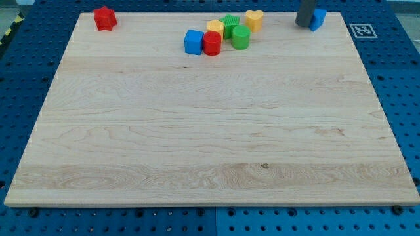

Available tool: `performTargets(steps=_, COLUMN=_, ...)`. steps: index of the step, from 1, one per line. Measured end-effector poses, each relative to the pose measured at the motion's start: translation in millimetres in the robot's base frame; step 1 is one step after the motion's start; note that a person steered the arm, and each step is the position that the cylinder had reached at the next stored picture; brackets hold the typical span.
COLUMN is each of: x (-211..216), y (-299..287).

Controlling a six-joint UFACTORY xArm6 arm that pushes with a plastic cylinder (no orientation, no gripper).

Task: Move your arm towards center left

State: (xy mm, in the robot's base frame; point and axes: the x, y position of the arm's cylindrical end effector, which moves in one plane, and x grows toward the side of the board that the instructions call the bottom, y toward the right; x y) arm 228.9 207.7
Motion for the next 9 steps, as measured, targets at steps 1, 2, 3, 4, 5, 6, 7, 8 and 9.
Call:
performTargets(steps=1, x=0, y=7)
performTargets(steps=2, x=-2, y=-22)
performTargets(steps=3, x=8, y=-53)
performTargets(steps=4, x=49, y=-58)
performTargets(steps=5, x=102, y=-76)
performTargets(steps=6, x=134, y=-149)
performTargets(steps=7, x=135, y=-241)
performTargets(steps=8, x=136, y=-250)
performTargets(steps=9, x=141, y=-250)
